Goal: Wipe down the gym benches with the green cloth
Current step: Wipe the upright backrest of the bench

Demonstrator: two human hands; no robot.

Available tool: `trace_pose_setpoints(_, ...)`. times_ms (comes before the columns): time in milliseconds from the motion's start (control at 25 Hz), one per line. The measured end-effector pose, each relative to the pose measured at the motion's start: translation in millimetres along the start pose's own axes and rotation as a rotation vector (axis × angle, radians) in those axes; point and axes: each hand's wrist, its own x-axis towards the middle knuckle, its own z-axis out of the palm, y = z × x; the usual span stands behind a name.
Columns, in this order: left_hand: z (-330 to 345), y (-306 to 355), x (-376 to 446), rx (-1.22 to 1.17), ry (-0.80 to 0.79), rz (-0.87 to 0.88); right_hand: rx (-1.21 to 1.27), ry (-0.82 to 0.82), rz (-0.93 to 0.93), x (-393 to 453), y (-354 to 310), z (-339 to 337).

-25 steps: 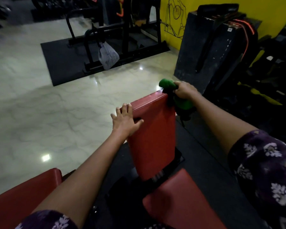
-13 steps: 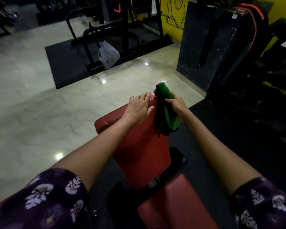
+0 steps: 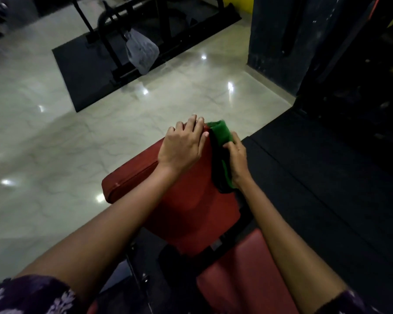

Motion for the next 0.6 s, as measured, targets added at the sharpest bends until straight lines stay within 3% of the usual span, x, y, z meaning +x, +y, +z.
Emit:
trace_pose_setpoints(240,8,1,0,0.054,-0.034,0.025,-0.228,0.095,0.299,2,73,-26)
trace_pose_setpoints(440,7,-1,2,0.072,-0.01,-0.009,-0.061,0.063,0.004,14,48,-7)
trace_pose_setpoints(600,6,0,1,0.052,0.0,-0.017,-0.184,0.146,0.115,3,96,-23)
